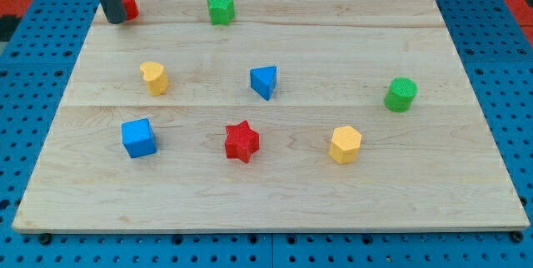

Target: Push the red circle to the top left of the board

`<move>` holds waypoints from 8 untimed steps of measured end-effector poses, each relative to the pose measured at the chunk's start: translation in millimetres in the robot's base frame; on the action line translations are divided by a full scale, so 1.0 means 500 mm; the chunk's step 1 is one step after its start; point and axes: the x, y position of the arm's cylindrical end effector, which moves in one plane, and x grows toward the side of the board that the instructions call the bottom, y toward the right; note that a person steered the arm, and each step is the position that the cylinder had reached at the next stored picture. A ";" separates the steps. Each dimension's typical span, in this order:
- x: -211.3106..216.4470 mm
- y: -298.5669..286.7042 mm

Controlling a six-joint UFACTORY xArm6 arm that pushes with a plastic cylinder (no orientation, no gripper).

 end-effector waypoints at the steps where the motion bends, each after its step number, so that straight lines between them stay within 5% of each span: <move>1: -0.055 0.021; 2: -0.076 -0.022; 5: -0.120 0.217; 8: -0.132 0.133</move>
